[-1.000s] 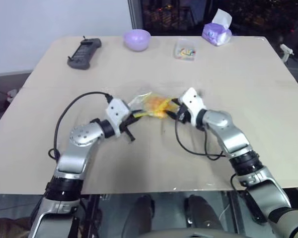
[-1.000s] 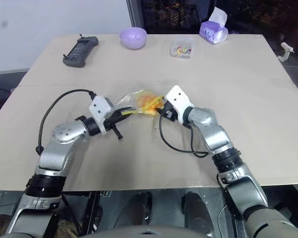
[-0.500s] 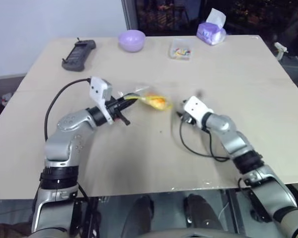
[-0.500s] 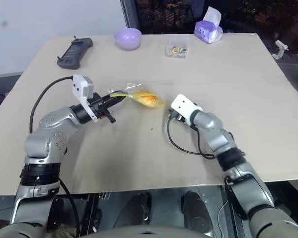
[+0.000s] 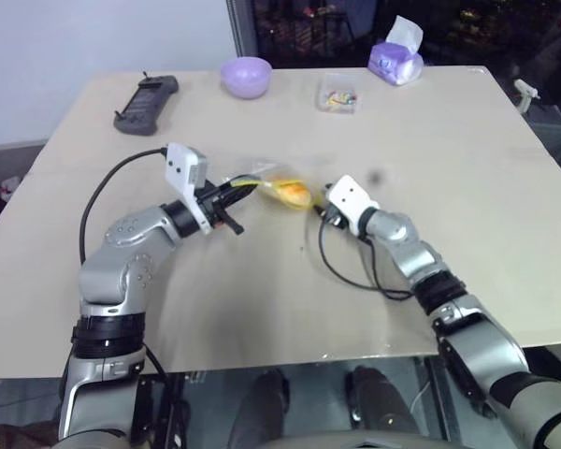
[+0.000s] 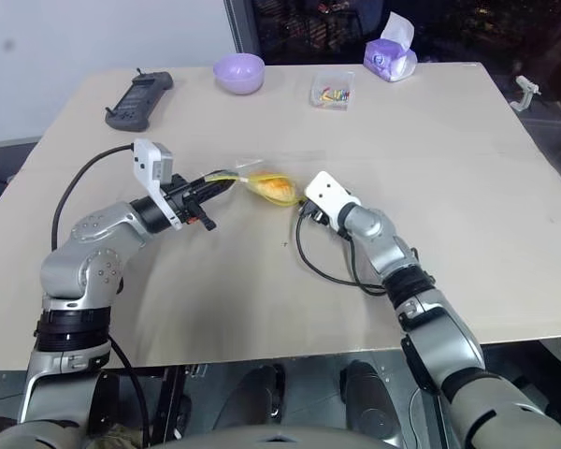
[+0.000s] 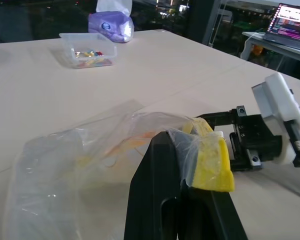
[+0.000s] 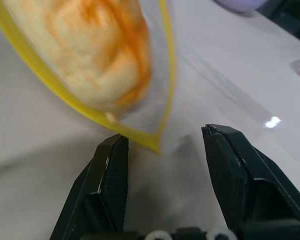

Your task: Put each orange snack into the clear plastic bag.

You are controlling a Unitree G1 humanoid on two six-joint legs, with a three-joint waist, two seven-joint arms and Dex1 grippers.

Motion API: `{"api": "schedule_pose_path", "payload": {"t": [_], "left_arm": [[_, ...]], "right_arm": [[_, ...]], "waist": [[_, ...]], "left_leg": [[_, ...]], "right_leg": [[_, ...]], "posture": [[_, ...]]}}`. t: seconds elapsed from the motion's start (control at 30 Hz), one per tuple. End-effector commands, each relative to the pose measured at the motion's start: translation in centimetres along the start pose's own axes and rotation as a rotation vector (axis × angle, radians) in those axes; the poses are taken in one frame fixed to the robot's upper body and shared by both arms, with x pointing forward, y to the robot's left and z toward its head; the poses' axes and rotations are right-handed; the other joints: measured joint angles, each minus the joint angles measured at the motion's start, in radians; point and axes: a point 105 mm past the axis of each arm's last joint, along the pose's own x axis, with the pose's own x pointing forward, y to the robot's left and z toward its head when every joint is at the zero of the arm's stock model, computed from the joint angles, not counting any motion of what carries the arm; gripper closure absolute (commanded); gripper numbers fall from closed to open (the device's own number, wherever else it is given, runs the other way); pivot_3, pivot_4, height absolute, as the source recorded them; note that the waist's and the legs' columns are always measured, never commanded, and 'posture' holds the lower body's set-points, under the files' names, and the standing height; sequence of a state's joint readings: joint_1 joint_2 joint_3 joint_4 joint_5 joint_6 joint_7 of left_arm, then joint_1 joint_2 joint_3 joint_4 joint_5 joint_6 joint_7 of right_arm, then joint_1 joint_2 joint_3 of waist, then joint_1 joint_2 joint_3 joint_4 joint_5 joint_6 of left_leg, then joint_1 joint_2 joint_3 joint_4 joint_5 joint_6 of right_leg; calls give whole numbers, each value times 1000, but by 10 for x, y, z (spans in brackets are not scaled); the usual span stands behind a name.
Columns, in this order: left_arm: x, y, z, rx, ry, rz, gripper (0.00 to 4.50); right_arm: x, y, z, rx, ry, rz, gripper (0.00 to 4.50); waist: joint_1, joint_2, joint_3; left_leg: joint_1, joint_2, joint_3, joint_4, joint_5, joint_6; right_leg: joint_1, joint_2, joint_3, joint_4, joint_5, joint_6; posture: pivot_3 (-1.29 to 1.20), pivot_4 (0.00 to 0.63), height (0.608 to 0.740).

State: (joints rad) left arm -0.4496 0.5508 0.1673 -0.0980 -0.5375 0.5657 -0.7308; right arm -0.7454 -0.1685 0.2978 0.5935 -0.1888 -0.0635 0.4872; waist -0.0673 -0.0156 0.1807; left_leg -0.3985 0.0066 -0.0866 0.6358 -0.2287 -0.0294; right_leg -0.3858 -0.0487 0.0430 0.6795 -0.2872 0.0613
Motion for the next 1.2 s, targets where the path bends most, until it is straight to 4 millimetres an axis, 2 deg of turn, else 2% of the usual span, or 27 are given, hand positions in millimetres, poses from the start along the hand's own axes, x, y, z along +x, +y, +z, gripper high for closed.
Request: {"api": "schedule_pose_path", "payload": {"t": [0.03,0.1,0.23,0.33,0.47,0.6,0.73,0.8,0.87,0.93,1.0,1.07,1.2], "left_arm": [[-4,3,18,20,-57,24,4500],[-3,2,19,17,-59,22,4500],[-2,2,19,13,-59,19,4500],[-1,0,19,12,-56,15,4500],[-2,-1,19,9,-56,18,4500],[-2,0,20,3,-63,31,4500],[-3,6,23,-6,-76,48,4500],[-2,14,25,-43,-81,60,4500],[2,19,25,-57,-78,64,4500],[12,22,26,-24,-74,60,4500],[25,24,27,16,-80,50,4500],[34,25,27,47,-83,45,4500],[38,15,16,52,-67,-1,4500]], "right_arm": [[-7,8,9,-13,-49,57,1960],[-4,11,8,-15,-43,58,1960],[8,1,10,67,-42,-28,1960],[14,-5,5,100,-25,-72,2616],[15,-12,2,87,-22,-100,4488],[8,-24,6,67,-47,-124,4488],[-10,-49,6,-53,-19,-163,4488],[-30,-78,14,-192,21,-190,4488],[-44,-99,24,-280,55,-210,4488],[-59,-127,39,-407,105,-248,4488],[-68,-141,50,-506,145,-259,4488],[-72,-141,52,-554,177,-243,4488],[-76,-118,36,-532,241,-161,4488]], "waist": [[2,0,0],[2,0,0],[-3,0,0],[-1,0,0],[3,0,0],[3,0,0],[5,0,0],[10,1,1],[14,1,1],[15,1,1],[13,1,1],[10,1,1],[4,1,1]], "left_leg": [[0,0,0,0,0,0],[0,0,0,0,0,0],[1,0,0,0,0,0],[1,0,0,0,0,0],[0,-1,0,0,0,0],[0,-1,0,0,0,0],[0,-1,0,0,0,0],[-1,-1,0,0,0,0],[-2,-1,0,0,0,0],[-1,-1,0,0,0,0],[-1,-1,0,0,0,0],[-1,-1,0,0,0,0],[-2,-1,1,-2,0,-1]], "right_leg": [[0,0,0,0,0,0],[0,0,0,0,0,0],[0,0,0,1,0,0],[0,0,0,1,0,0],[0,0,0,0,0,0],[0,-1,0,0,0,0],[0,-1,0,0,0,0],[0,-1,0,0,0,0],[-1,-1,-1,0,0,0],[-1,-1,-1,0,0,0],[-1,-1,-1,0,0,0],[-1,-1,0,-1,0,0],[-1,-1,0,-3,0,0]], "posture": [[0,150,740],[0,150,740],[0,150,740],[0,150,740],[0,150,740],[0,150,740],[0,150,740],[0,150,740],[0,150,740],[0,150,740],[0,150,740],[0,150,740],[0,150,740]]}}
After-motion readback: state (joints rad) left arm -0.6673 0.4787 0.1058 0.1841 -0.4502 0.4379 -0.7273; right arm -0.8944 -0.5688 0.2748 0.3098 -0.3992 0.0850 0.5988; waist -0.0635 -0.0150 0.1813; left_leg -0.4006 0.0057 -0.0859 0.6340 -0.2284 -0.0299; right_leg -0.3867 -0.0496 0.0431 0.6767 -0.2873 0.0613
